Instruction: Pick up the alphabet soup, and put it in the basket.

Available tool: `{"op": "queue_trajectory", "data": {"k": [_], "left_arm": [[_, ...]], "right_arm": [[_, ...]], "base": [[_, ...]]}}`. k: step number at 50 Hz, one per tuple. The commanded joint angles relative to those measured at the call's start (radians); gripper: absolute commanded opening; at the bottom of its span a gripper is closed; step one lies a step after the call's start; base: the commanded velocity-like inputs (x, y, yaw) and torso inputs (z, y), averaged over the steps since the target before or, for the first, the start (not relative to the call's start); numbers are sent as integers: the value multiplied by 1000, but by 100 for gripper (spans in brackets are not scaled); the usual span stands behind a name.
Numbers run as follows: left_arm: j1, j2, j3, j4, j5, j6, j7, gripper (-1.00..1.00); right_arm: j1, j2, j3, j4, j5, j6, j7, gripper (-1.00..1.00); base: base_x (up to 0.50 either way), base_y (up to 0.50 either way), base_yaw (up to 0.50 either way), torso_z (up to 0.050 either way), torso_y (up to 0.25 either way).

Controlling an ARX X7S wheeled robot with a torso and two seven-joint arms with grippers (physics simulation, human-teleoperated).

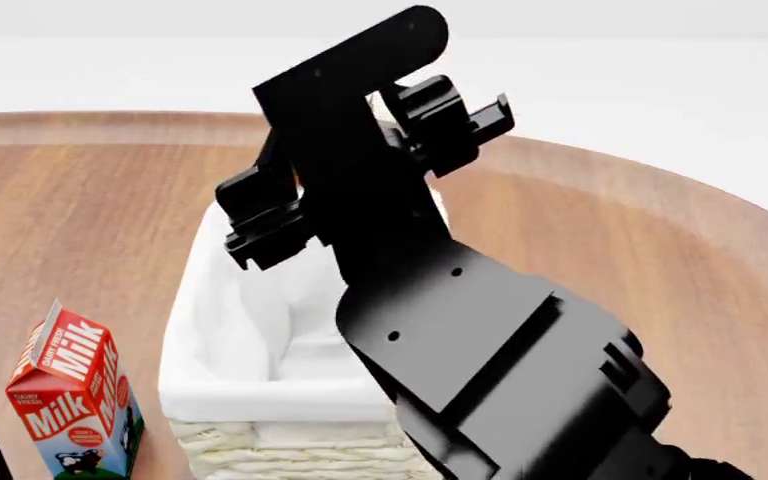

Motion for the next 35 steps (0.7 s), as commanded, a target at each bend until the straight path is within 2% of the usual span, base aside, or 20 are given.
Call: {"op": "queue_trajectory", "data": {"k": [1, 13, 25, 35], "left_arm": [[4, -4, -3, 5, -2, 2, -4, 100], [5, -5, -1, 9, 0, -1, -6, 100], [5, -5, 2, 10, 7, -5, -10, 100], [4, -6, 3, 7, 8, -2, -12, 100]], "right_arm": [[103, -72, -59, 169, -79, 51, -43, -100], [165, -129, -43, 364, -66, 41, -110, -100], [191, -153, -27, 458, -48, 31, -146, -100], [193, -158, -15, 446, -17, 46, -158, -100]], "base": [[0, 0, 0, 0, 0], [0, 0, 0, 1, 1], [0, 0, 0, 0, 1], [0, 0, 0, 0, 0]]}}
